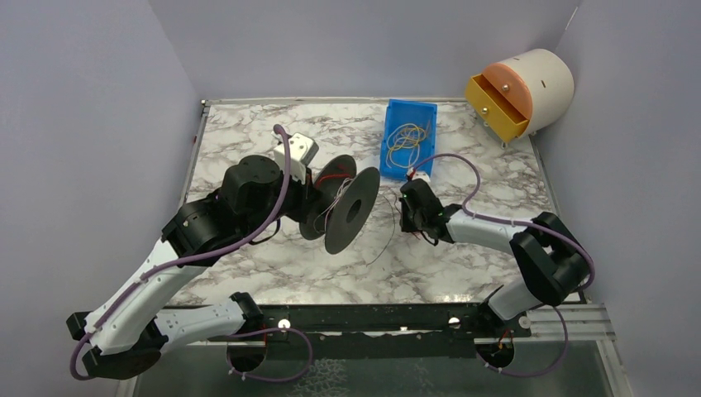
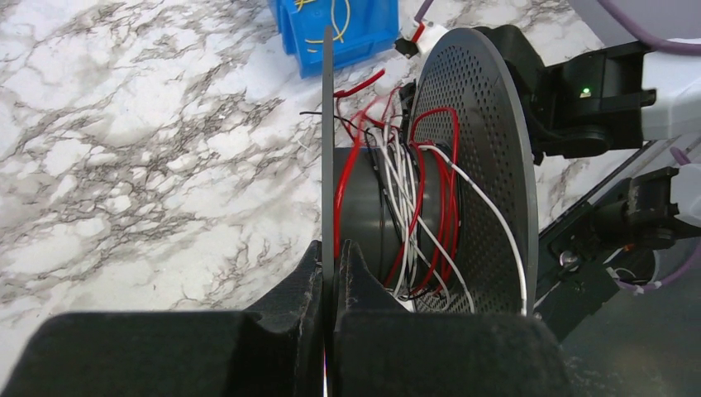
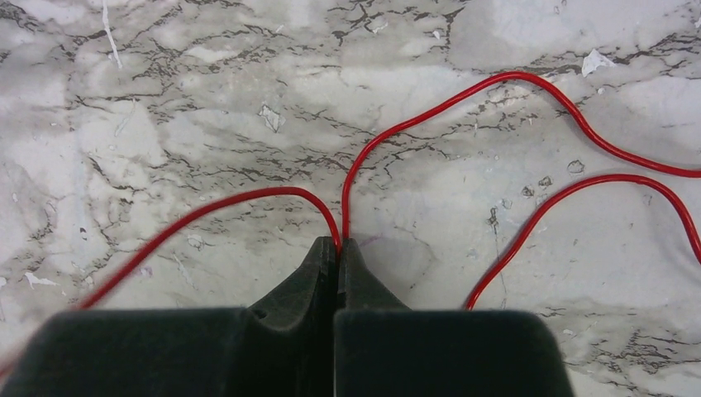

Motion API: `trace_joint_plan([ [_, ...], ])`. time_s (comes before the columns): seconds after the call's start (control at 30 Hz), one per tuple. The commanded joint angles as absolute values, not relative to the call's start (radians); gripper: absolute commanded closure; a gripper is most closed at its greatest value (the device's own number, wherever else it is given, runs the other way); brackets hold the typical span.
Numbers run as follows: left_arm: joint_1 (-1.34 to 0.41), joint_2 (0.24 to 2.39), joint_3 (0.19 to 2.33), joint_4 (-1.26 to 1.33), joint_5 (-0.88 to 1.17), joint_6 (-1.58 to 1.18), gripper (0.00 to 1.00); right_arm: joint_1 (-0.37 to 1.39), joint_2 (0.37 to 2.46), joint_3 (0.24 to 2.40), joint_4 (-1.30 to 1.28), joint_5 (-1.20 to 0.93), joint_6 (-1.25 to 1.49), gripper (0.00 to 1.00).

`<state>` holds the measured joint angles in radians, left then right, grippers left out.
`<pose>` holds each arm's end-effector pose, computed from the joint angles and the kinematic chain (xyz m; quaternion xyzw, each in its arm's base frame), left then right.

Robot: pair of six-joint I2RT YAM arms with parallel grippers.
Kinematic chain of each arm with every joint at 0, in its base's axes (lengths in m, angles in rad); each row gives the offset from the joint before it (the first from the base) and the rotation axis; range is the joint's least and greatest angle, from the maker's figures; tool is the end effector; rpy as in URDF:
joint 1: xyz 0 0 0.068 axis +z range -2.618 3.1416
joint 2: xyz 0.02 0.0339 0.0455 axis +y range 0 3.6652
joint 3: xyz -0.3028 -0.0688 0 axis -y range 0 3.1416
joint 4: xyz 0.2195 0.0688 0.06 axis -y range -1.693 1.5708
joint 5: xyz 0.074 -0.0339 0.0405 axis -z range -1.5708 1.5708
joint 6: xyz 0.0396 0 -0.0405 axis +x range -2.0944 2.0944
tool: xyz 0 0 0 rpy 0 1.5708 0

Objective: Wrap the cables

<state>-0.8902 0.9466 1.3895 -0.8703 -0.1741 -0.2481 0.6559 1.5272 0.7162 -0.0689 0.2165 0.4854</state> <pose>0.0799 -0.0878 0.4606 0.2197 0.8098 -0.2289 0.4934 0.2218 0.1599 0.2114 -0.0432 0.9351 0.0963 0.3382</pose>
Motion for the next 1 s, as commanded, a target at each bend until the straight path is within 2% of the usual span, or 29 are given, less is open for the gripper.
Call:
trace_joint_plan([
  [0.0,-0.887,0.929,1.447,-0.794,-0.116,-0.285,1.0,0.654,1.539,0.692,-0.076,0.203,0.514,0.99],
  [0.23,-0.888,0.933,1.448,-0.747,-0.16,-0.321,1.0,0.66,1.505,0.63,-0.026,0.105,0.518,0.99],
  [0.5,-0.887,0.899,1.366,-0.629,-0.3,-0.346,1.0,0.771,1.444,0.573,-0.017,0.06,0.598,0.99],
  [0.97,-0.887,0.9,1.25,-0.468,-0.475,-0.347,1.0,1.042,1.305,0.598,-0.125,0.161,0.732,0.99],
])
